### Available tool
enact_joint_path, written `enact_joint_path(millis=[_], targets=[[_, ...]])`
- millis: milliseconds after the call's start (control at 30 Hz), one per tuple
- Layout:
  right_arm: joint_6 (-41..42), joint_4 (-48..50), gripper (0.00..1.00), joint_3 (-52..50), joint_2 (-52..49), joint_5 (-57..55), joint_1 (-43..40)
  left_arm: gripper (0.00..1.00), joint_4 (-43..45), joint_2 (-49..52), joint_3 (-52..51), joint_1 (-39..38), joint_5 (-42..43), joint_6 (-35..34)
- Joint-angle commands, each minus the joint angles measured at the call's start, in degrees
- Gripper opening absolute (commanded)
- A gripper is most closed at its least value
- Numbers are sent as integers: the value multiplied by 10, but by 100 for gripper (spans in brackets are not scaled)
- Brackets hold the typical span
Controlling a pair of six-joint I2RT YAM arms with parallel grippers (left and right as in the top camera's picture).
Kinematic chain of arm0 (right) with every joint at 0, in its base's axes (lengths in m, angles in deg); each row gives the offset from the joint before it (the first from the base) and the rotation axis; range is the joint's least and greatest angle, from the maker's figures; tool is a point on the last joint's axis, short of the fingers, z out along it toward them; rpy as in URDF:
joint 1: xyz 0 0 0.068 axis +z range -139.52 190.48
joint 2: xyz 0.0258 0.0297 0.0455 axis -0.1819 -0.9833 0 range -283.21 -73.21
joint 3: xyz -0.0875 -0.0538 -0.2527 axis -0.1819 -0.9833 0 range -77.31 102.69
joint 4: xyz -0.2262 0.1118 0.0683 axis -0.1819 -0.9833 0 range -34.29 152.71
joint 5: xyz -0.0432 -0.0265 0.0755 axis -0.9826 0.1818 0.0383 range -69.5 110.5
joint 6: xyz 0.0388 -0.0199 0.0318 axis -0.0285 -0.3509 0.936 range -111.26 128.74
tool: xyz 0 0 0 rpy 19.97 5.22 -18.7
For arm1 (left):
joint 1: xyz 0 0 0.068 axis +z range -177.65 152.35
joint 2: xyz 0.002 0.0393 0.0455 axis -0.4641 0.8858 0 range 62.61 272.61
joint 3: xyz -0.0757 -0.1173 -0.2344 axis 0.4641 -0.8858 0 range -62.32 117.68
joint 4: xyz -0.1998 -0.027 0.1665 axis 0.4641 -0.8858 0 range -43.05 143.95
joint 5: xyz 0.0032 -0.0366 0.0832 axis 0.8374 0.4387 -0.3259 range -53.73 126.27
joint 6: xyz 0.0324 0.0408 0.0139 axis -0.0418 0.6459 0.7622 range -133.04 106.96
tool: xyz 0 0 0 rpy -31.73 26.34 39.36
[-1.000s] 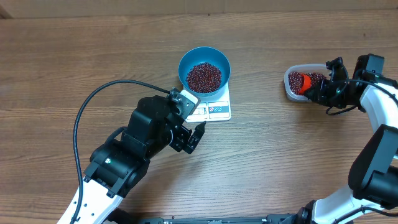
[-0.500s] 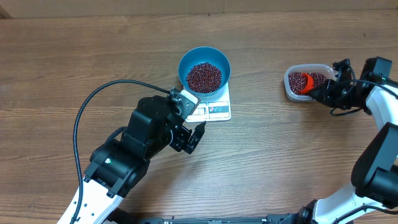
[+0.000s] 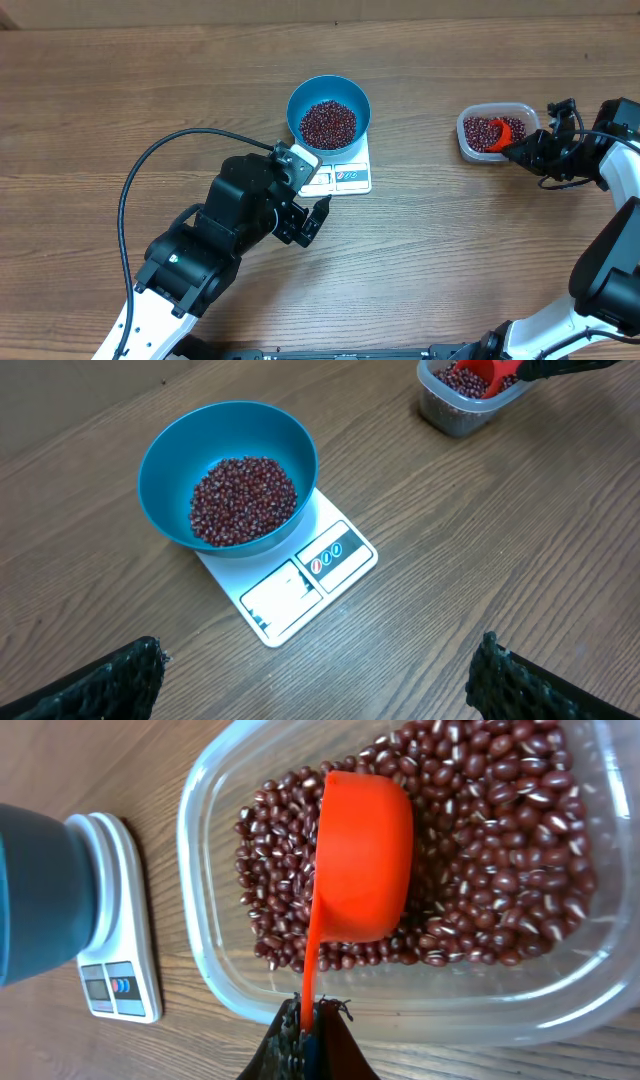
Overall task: Scoop item into bowl and weigh 150g on scale
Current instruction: 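Lower the scoop into the beans and drag it through with the right gripper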
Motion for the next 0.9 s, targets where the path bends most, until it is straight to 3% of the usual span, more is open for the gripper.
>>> enact_joint_path(millis=[0, 867], targets=[[0, 2, 4, -4, -6, 44, -2, 100, 1, -3, -5, 3, 6, 13], [0, -30, 4, -4, -6, 177, -61, 99, 1, -3, -5, 3, 6, 13]])
